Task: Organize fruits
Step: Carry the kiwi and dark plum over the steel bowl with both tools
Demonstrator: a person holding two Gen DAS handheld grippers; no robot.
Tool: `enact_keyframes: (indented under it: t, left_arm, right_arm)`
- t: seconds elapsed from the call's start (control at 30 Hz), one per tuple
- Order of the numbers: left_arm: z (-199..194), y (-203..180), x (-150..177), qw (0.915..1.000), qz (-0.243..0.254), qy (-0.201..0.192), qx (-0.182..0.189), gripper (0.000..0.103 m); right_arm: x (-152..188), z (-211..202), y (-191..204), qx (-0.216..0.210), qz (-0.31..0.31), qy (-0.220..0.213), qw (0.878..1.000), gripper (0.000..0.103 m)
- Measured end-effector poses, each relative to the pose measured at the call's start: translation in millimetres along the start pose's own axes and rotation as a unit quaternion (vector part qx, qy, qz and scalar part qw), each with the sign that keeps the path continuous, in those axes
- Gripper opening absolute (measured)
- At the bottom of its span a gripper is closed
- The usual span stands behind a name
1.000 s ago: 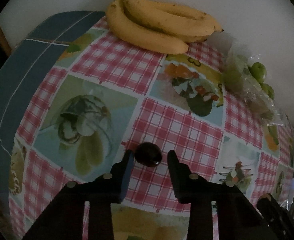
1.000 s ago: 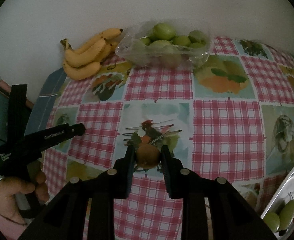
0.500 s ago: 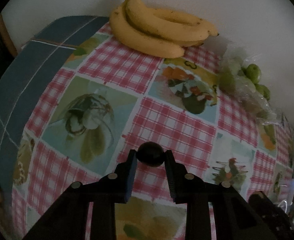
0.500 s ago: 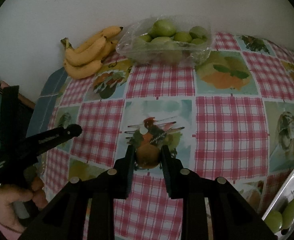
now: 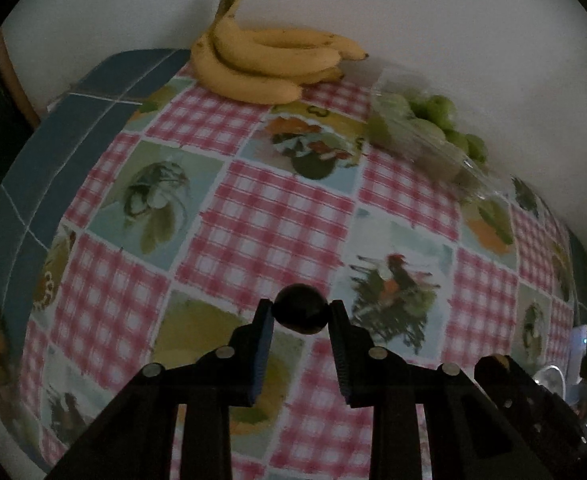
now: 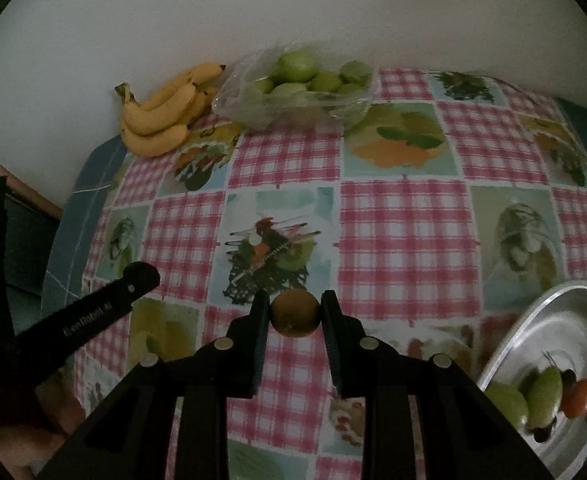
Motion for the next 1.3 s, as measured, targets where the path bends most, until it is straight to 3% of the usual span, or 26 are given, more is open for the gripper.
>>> enact_keyframes:
  t: [0.47, 0.97, 1.3]
  left_arm:
    - [-18.3, -50.2, 56.0, 0.9994, -0.002, 0.017, 0.029, 0.030]
    - [-41.3, -83.0, 102.5, 0.9982, 0.001, 0.006, 0.060, 0.030]
    - [-47.6, -91.5, 122.4, 0.9983, 0.019, -0.009, 0.055, 0.030]
  right_arm:
    - [29.8, -38.5, -29.6, 0.008, 0.016, -0.005, 1.000, 0.027]
    - [64.8, -74.1, -64.6, 0.026, 0.030, -0.017, 0.999, 0.027]
    - [85.1, -89.5, -87.5, 0.034, 0.045, -0.018, 0.998, 0.027]
Point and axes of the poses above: each gripper's, at about its wrist camera, not at the fingertips, and z roughly the way its jaws point, y to its left, x to its underside, the point moved 6 cm from there along z, roughly the way its jaws point, and after that the axes turned 6 degrees about -y, right-handed, at the moved point
